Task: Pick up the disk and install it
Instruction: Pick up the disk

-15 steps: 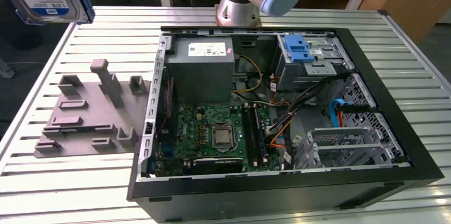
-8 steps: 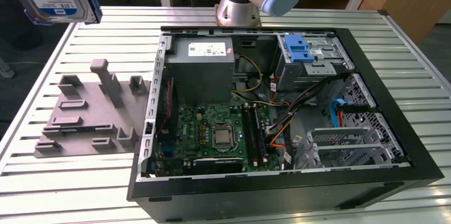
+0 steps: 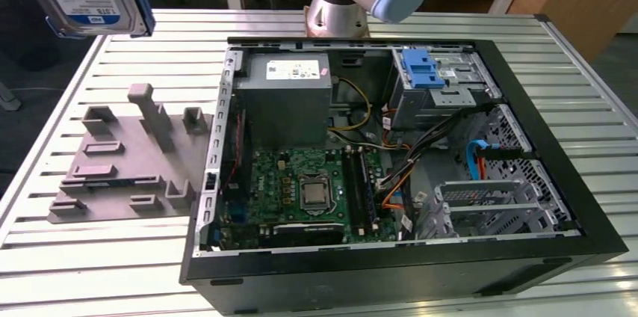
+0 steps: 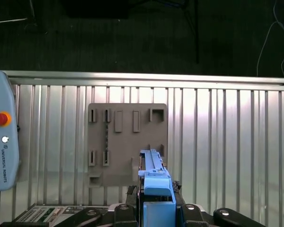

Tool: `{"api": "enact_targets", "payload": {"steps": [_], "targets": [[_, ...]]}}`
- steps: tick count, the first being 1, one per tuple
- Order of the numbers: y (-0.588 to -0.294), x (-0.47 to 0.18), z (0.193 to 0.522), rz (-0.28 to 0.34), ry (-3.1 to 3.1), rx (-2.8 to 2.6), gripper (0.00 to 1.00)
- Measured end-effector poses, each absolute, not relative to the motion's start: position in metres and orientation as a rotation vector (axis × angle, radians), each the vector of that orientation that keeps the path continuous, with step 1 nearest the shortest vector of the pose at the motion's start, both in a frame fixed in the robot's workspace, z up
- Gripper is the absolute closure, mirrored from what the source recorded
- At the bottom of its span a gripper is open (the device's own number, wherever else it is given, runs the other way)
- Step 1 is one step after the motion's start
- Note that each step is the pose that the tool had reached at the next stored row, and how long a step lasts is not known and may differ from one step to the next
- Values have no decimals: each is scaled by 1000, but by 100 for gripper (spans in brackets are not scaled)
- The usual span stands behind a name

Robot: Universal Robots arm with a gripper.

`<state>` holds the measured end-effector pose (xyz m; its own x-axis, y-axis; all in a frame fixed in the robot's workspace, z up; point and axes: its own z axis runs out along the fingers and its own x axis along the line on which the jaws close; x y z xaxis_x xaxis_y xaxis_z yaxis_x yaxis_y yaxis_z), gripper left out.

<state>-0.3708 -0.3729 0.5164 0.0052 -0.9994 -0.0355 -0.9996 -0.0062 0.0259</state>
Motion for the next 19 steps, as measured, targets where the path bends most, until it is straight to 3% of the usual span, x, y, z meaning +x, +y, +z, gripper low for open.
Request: {"api": "enact_targets", "payload": {"steps": [19], "targets": [[-382,-327,515,70,2211,-2223,64]]}}
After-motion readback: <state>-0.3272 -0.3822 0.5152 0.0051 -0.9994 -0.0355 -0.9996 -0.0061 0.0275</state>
